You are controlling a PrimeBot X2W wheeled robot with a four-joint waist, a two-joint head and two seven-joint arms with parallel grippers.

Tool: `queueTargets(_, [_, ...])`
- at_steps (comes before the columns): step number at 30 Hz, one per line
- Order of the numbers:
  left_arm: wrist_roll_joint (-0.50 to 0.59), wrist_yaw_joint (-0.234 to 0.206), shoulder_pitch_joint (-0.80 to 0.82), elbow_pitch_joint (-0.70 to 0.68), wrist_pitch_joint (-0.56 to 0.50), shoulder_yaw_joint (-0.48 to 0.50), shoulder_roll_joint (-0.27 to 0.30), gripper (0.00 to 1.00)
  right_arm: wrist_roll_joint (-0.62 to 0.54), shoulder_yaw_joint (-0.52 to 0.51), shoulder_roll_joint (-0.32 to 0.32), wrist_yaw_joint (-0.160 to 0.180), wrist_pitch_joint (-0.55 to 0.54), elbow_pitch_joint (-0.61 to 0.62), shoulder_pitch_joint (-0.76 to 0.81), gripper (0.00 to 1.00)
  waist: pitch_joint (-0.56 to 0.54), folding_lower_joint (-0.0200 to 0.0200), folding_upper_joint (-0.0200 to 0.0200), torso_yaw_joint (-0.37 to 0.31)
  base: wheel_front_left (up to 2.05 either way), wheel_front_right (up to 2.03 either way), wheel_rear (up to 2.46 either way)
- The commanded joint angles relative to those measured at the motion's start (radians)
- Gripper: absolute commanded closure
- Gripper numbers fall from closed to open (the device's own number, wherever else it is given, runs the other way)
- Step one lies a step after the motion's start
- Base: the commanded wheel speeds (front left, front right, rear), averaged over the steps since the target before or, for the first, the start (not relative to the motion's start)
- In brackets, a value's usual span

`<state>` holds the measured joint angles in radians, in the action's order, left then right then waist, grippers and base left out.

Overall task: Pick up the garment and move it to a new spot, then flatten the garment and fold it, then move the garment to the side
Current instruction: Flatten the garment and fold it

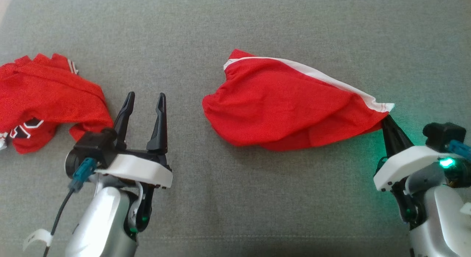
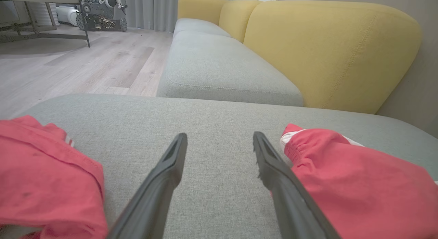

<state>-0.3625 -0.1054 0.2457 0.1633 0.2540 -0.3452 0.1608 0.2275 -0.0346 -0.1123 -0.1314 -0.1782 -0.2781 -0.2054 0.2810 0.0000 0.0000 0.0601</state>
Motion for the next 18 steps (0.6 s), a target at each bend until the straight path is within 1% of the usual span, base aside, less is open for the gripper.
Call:
queueTargets(1, [0.002,0.001,0.008,-0.026,0.008,0.035,0.022,0.00,-0.005,0.019,-0.001,0.001,0.023,0.033,0.006,0.64,-0.008,0.0000,0.0000,-0.002,0.00,0.00,0.00])
queueTargets(2, [0.002,0.001,0.006,-0.024,0.007,0.034,0.023,0.00,-0.003,0.020,0.004,0.001,0.040,0.037,0.007,0.00,-0.013,0.0000,0.0000,-0.003,0.00,0.00,0.00])
queueTargets(9, [0.002,-0.008,-0.018,-0.017,-0.001,0.028,0.033,0.00,0.000,0.022,0.021,0.001,0.150,0.102,0.040,0.00,-0.057,0.0000,0.0000,-0.009,0.00,0.00,0.00])
queueTargets(13, [-0.001,-0.015,-0.036,-0.021,-0.003,0.029,0.038,0.00,-0.020,0.024,0.020,0.001,0.202,0.170,0.064,0.00,-0.081,0.0000,0.0000,-0.013,0.00,0.00,0.00])
queueTargets(14, [-0.002,-0.020,-0.045,-0.024,-0.004,0.030,0.041,0.00,-0.037,0.030,0.019,0.001,0.224,0.206,0.073,0.00,-0.095,0.0000,0.0000,-0.015,0.00,0.00,0.00])
queueTargets(18, [-0.001,-0.029,-0.069,-0.035,-0.006,0.029,0.049,0.00,-0.059,0.051,0.021,0.001,0.242,0.266,0.095,0.00,-0.120,0.0000,0.0000,-0.019,0.00,0.00,0.00])
